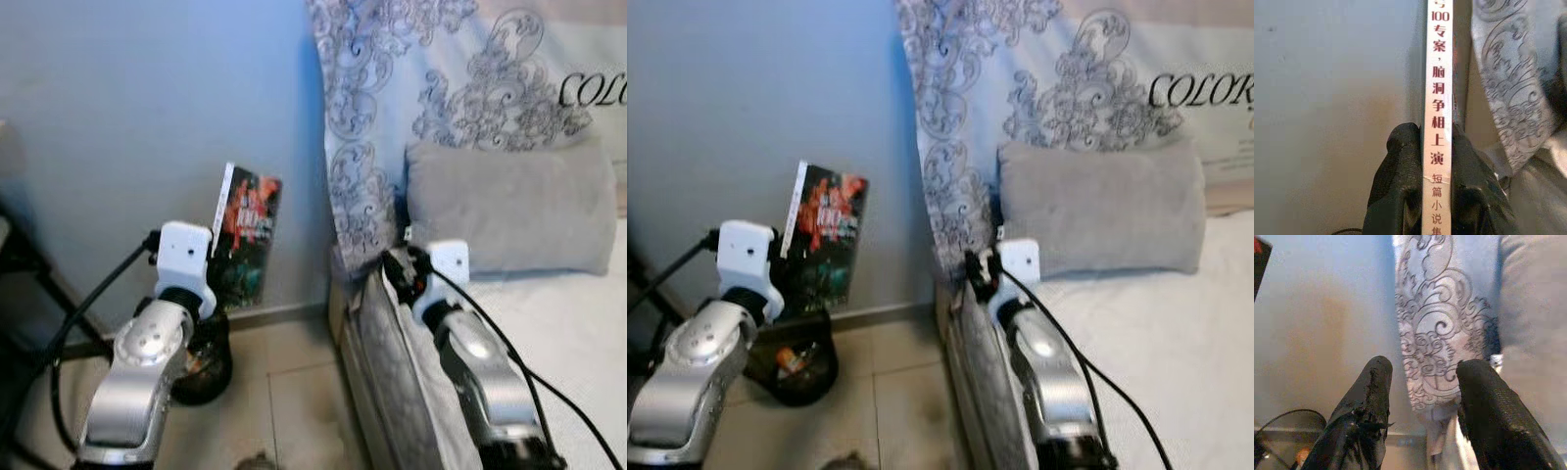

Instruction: Clean up the room

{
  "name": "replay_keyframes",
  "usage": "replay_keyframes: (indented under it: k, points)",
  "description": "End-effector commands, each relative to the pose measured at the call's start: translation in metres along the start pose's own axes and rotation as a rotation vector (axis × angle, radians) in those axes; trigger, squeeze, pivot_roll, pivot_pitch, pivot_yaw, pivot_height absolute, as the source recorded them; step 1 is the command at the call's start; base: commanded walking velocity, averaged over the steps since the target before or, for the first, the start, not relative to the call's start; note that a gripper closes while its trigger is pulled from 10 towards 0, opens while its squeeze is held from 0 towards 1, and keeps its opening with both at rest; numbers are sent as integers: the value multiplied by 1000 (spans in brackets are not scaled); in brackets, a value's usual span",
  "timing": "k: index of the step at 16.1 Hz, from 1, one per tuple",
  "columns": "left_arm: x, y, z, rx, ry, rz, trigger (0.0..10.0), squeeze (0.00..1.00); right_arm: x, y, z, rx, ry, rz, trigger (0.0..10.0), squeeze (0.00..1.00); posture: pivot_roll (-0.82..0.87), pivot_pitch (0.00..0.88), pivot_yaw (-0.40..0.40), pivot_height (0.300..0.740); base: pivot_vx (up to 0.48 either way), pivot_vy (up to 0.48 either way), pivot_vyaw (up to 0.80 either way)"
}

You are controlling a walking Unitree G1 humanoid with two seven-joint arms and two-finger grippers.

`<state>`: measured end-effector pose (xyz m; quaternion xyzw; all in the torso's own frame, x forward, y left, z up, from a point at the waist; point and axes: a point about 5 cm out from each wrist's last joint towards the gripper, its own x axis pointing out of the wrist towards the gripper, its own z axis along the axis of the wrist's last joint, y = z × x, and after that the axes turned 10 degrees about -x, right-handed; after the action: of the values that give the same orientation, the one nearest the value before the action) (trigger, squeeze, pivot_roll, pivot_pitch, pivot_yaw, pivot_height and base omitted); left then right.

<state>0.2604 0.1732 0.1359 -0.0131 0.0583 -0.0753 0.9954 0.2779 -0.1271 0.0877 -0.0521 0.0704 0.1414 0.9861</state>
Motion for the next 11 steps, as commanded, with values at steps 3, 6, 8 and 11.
replay_keyframes:
  k: [3, 6, 8, 11]
  points:
    - [0, 4, 6, 16, -28, 21, 10000, 0, -1, -1, -3, 9, 14, -7, 10000, 0, 95, 0, 26, 740, 0, 0, -800]
    - [3, 3, 5, -19, -15, 13, 10000, 0, -1, -3, -2, 28, 15, -25, 10000, 0, 86, 0, 39, 740, 0, 0, -800]
    - [4, 3, 6, -21, -17, 8, 10000, 0, -1, -4, -2, 27, 13, -30, 10000, 0, 80, 0, 47, 740, 0, 0, -800]
    - [8, 3, 6, -17, -19, 1, 10000, 0, -3, -4, -1, 25, 17, -49, 10000, 0, 74, 0, 53, 740, 0, 0, -800]
